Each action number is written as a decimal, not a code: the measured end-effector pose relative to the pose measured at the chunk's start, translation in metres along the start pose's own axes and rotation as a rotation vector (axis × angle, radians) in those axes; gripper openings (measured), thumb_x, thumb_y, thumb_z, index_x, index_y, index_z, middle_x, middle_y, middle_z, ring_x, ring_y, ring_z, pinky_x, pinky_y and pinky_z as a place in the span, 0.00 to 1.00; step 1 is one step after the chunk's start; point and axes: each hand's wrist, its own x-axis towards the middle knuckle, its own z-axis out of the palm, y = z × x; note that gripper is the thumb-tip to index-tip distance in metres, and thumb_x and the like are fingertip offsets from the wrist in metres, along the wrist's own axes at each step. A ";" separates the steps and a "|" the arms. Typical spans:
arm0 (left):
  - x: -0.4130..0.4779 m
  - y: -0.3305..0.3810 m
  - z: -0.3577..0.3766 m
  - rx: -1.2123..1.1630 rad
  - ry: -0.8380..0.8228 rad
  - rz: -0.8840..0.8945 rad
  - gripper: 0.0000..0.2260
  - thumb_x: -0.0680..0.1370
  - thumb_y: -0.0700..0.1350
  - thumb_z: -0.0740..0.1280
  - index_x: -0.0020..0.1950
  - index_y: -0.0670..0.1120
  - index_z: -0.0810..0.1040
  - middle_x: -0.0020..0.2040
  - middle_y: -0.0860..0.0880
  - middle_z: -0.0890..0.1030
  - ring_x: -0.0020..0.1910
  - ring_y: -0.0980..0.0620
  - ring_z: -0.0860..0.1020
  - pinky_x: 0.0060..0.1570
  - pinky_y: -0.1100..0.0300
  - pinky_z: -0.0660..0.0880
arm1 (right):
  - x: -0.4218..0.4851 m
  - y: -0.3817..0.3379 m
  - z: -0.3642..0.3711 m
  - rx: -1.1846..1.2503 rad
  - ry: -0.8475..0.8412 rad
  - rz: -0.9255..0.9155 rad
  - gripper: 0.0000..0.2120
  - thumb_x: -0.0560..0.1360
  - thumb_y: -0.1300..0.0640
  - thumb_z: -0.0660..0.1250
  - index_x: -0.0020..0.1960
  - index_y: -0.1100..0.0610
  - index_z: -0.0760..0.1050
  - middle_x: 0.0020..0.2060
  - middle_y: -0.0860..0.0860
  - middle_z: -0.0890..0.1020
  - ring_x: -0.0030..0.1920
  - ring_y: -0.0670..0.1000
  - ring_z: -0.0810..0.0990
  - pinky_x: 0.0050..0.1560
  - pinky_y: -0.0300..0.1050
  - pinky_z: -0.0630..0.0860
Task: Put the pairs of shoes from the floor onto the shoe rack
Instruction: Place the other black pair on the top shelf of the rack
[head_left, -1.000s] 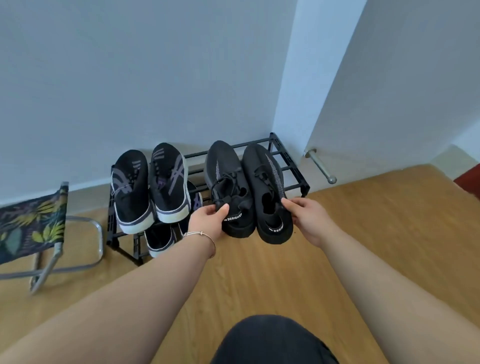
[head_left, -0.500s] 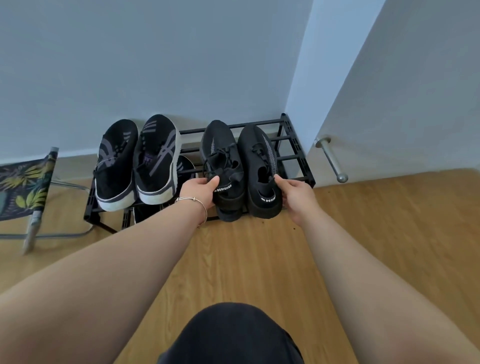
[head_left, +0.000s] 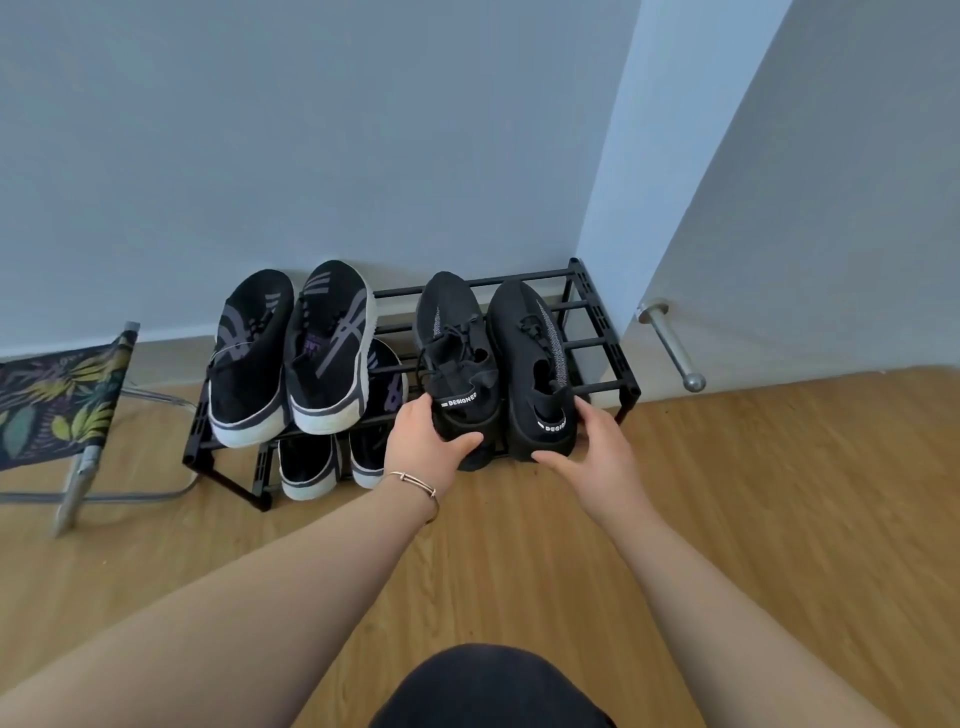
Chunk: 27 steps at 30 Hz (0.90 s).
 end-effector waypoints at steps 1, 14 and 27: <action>0.001 0.001 -0.001 0.002 0.010 0.001 0.32 0.70 0.56 0.76 0.70 0.46 0.72 0.66 0.47 0.76 0.62 0.45 0.78 0.63 0.48 0.76 | 0.003 -0.003 0.001 -0.025 0.026 -0.013 0.38 0.71 0.49 0.78 0.77 0.51 0.65 0.66 0.41 0.71 0.67 0.41 0.69 0.65 0.38 0.65; 0.032 0.009 -0.017 0.275 0.047 0.098 0.22 0.73 0.60 0.72 0.57 0.45 0.75 0.50 0.45 0.81 0.56 0.42 0.74 0.54 0.48 0.76 | 0.075 -0.001 0.003 -0.347 0.005 -0.115 0.34 0.72 0.38 0.70 0.73 0.52 0.69 0.65 0.49 0.78 0.67 0.53 0.73 0.65 0.54 0.74; 0.038 0.010 -0.017 0.312 0.049 0.129 0.23 0.73 0.61 0.71 0.59 0.46 0.75 0.56 0.46 0.82 0.59 0.41 0.75 0.55 0.50 0.75 | 0.089 -0.018 0.004 -0.549 0.000 -0.094 0.38 0.75 0.38 0.68 0.77 0.57 0.64 0.70 0.54 0.76 0.70 0.57 0.72 0.68 0.56 0.71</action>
